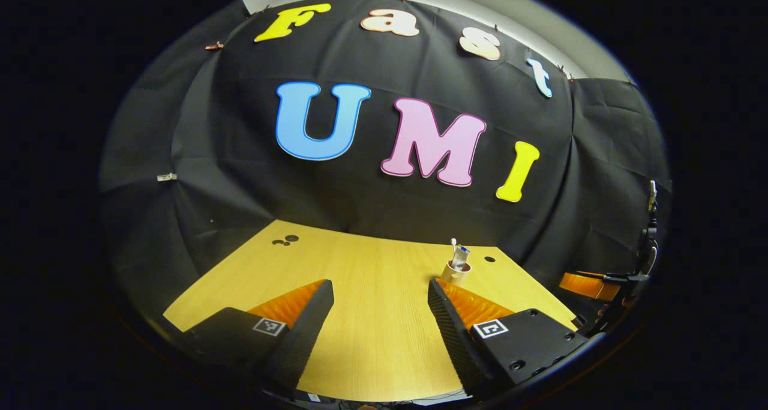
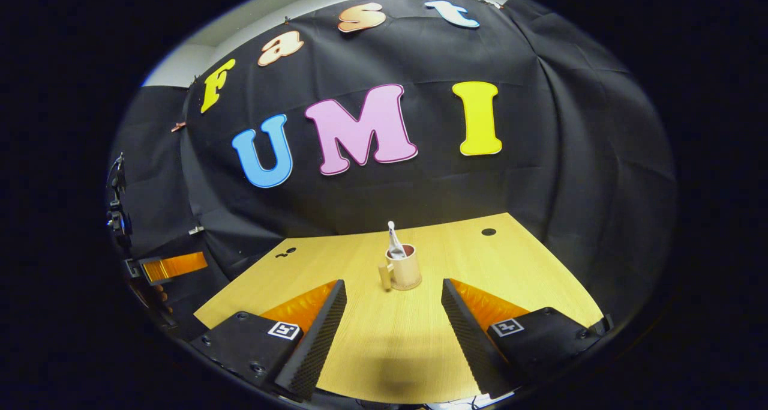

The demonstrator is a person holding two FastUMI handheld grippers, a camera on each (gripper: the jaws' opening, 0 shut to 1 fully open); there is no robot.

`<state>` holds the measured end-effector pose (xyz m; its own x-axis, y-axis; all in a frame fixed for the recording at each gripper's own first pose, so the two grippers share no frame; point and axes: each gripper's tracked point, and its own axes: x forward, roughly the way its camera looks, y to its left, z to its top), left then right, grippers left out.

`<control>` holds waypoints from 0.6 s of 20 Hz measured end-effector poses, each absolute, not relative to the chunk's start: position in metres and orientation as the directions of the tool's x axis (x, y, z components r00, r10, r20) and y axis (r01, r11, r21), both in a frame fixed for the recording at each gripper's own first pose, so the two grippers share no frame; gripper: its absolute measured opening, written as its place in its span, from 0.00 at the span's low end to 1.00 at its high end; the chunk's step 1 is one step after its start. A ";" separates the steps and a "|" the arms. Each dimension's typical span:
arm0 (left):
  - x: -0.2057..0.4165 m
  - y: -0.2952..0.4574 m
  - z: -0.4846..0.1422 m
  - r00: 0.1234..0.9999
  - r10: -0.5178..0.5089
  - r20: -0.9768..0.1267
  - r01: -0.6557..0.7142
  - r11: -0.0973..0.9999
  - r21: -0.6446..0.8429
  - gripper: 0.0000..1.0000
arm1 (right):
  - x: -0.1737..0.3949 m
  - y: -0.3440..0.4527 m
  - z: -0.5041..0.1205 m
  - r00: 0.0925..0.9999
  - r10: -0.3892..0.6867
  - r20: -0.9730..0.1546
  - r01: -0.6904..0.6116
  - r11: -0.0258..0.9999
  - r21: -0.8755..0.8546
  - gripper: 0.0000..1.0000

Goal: Put the toothbrush and toothpaste on the desktop into the cup, then pick up the cup and place it on the coaster on the desktop.

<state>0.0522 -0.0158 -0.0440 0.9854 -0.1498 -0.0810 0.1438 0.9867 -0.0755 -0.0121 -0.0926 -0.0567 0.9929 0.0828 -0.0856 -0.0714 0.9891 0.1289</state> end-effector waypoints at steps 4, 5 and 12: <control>0.011 0.002 -0.030 0.992 -0.125 0.003 0.125 0.991 -0.053 0.97 | -0.048 -0.071 -0.063 0.993 0.084 -0.085 -0.072 0.988 0.135 0.98; 0.004 0.005 -0.031 0.993 -0.117 0.013 0.117 0.992 -0.039 0.98 | -0.053 -0.066 -0.065 0.993 0.085 -0.086 -0.073 0.989 0.131 0.98; -0.017 0.018 -0.043 0.994 -0.109 -0.010 0.109 0.993 -0.035 0.98 | -0.067 -0.054 -0.062 0.994 0.079 -0.074 -0.069 0.989 0.127 0.98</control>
